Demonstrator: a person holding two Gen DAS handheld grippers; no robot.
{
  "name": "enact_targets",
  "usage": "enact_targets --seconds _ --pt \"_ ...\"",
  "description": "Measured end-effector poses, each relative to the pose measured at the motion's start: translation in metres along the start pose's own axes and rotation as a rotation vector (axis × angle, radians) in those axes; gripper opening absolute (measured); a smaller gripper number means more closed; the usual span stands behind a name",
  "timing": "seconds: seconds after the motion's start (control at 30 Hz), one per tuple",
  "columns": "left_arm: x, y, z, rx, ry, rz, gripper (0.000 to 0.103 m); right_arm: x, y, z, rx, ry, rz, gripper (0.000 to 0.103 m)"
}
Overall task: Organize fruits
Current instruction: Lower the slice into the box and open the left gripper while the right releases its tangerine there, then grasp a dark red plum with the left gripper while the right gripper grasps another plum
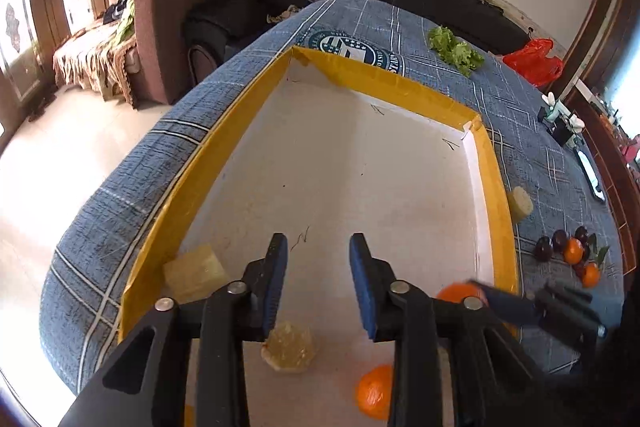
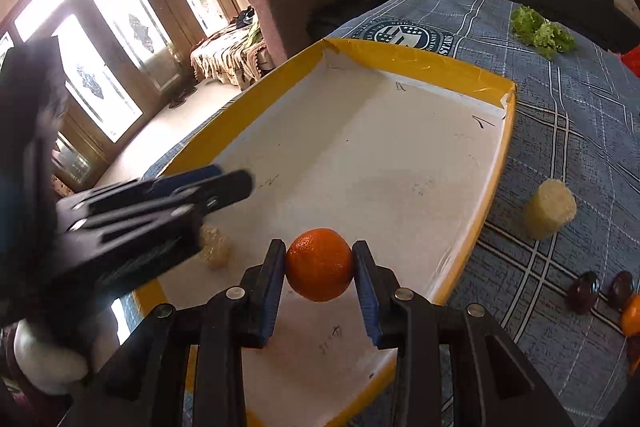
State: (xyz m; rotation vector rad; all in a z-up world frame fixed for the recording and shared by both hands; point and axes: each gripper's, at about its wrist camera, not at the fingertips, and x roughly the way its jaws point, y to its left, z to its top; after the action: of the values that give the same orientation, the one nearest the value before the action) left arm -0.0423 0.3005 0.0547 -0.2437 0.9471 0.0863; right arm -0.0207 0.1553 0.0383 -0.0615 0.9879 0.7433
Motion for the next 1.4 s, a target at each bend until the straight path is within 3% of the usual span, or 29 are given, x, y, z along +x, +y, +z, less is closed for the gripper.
enact_targets --seconds 0.07,0.17,0.4,0.6,0.7,0.87,1.13,1.27,1.4 --pt "-0.004 0.005 0.001 -0.033 -0.007 -0.024 0.050 -0.001 0.003 -0.002 -0.017 0.006 -0.002 0.039" --pt "-0.016 0.010 -0.001 -0.054 -0.042 -0.032 0.062 0.000 0.008 -0.007 -0.049 0.005 -0.028 0.039" --pt "-0.043 0.022 -0.009 -0.101 -0.089 -0.046 0.063 -0.003 0.010 -0.012 -0.046 -0.003 -0.016 0.046" --pt "-0.070 0.015 -0.023 -0.081 -0.138 -0.049 0.065 -0.040 -0.002 -0.017 -0.013 -0.088 -0.030 0.053" --pt "-0.080 0.002 -0.030 -0.053 -0.151 -0.062 0.071 -0.068 -0.023 -0.027 0.027 -0.143 -0.075 0.053" --pt "-0.095 -0.030 -0.041 0.012 -0.149 -0.157 0.076 -0.125 -0.073 -0.044 0.131 -0.237 -0.180 0.056" --pt "-0.103 -0.076 -0.050 0.086 -0.152 -0.214 0.077 -0.212 -0.157 -0.082 0.328 -0.354 -0.329 0.058" --pt "-0.092 -0.092 -0.053 0.109 -0.127 -0.221 0.077 -0.222 -0.184 -0.099 0.386 -0.350 -0.357 0.058" --pt "-0.078 -0.108 -0.055 0.130 -0.105 -0.234 0.077 -0.208 -0.204 -0.108 0.412 -0.318 -0.325 0.058"
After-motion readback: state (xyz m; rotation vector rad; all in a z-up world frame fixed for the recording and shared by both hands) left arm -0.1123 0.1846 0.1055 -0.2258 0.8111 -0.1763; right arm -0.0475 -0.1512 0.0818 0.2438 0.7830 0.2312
